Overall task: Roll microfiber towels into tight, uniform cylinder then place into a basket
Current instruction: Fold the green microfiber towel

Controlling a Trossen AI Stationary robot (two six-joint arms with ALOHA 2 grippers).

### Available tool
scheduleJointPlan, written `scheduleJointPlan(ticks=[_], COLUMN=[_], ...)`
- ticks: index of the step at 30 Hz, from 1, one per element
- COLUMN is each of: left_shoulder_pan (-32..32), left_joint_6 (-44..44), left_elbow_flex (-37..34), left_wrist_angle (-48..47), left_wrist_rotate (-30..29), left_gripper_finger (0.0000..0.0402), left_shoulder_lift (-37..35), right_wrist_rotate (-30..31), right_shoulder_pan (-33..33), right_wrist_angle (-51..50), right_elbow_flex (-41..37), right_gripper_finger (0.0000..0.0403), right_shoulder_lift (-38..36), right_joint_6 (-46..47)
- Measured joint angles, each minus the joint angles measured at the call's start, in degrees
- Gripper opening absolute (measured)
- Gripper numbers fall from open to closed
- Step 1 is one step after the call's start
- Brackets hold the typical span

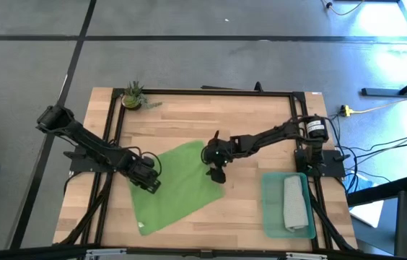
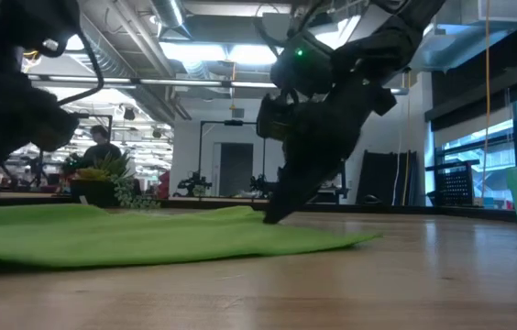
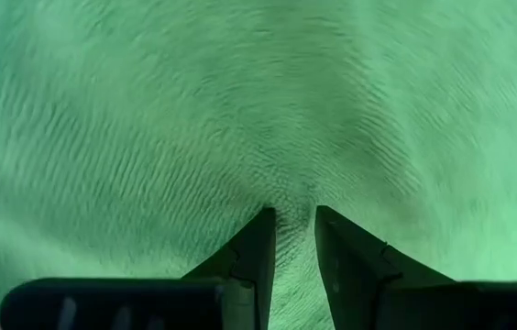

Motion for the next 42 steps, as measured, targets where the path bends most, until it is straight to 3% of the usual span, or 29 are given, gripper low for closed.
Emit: scheduleJointPlan(ticks=[8,14,17,23,25,29,36,42], left_shoulder_pan=[-0.62,-0.57,-0.57,-0.96,-1.51,-1.80,-1.81,-1.80], left_joint_6=[0.39,1.96,4.71,9.45,9.45,7.68,7.74,7.77], left_elbow_flex=[0.00,0.33,1.74,2.27,2.27,2.25,2.25,2.30], left_wrist_angle=[10.83,17.39,16.77,14.19,10.02,2.83,1.87,2.31], left_wrist_rotate=[0.12,-4.39,-7.19,-8.95,-10.65,-12.46,-12.61,-12.57], left_gripper_finger=[0.0076,0.0076,0.0076,0.0076,0.0076,0.0076,0.0076,0.0076], left_shoulder_lift=[0.00,-0.38,-1.55,-3.75,-3.53,-2.39,0.33,4.63], right_wrist_rotate=[8.01,8.54,7.49,-7.17,-8.91,-7.80,-8.21,-2.74], right_shoulder_pan=[-4.00,-6.79,-7.16,-6.32,-5.52,-4.12,-4.18,-4.22], right_wrist_angle=[-0.53,-2.64,-5.69,-10.46,-10.81,-11.17,-12.36,-11.83], right_elbow_flex=[0.03,-0.14,0.95,1.24,0.92,-0.93,-4.39,-7.79], right_gripper_finger=[0.0251,0.0251,0.0251,0.0251,0.0251,0.0251,0.0251,0.0251], right_shoulder_lift=[-0.02,-2.16,-5.44,-9.36,-9.40,-9.40,-9.40,-9.48], right_joint_6=[0.17,0.34,-1.49,-5.86,-5.93,-7.28,-4.90,-4.10])
